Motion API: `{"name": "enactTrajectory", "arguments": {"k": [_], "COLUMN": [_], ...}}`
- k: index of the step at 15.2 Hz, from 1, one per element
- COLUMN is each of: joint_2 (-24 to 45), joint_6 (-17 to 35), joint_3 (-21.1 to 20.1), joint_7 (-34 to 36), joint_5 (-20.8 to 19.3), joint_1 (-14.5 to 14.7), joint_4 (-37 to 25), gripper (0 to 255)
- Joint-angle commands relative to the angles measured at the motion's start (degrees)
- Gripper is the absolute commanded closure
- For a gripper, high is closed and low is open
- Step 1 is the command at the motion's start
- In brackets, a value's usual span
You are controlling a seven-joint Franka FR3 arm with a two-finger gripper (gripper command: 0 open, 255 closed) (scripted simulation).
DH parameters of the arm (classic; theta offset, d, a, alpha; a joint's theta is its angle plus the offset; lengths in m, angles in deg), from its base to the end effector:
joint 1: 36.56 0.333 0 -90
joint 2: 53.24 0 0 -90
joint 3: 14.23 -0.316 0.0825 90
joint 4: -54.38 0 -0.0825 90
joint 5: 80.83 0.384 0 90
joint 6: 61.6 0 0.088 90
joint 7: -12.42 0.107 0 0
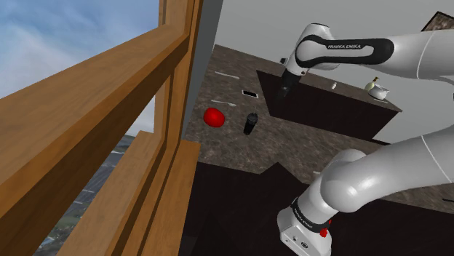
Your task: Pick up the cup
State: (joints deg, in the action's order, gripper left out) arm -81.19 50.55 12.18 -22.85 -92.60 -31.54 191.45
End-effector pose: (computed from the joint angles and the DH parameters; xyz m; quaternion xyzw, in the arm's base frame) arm 0.3795 -0.1753 0.4778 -0.9833 -0.1815 -0.0118 0.0048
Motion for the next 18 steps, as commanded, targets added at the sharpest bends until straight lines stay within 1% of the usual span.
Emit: {"name": "enactTrajectory", "arguments": {"k": [1, 4, 6, 9, 11, 14, 16, 18], "joint_2": [3.7, 10.4, 15.4, 23.8, 29.8, 38.7, 44.2, 49.4], "joint_6": [2.5, 6.3, 8.7, 11.8, 13.4, 14.8, 15.2, 15.4], "joint_3": [3.1, 7.5, 10.2, 13.4, 14.5, 13.8, 12.1, 10.1], "joint_7": [-6.2, -15.3, -21.8, -32.3, -39.6, -50.1, -56.1, -61.4], "joint_5": [-0.1, 1.4, 3.4, 8.3, 12.5, 19.0, 22.5, 25.2], "joint_1": [1.0, 2.9, 4.2, 5.6, 5.7, 3.8, 1.6, -0.8], "joint_4": [-1.0, -3.3, -5.3, -8.9, -11.8, -16.7, -20.4, -24.4], "gripper": [0, 0, 0, 0, 0, 0, 0, 0]}}
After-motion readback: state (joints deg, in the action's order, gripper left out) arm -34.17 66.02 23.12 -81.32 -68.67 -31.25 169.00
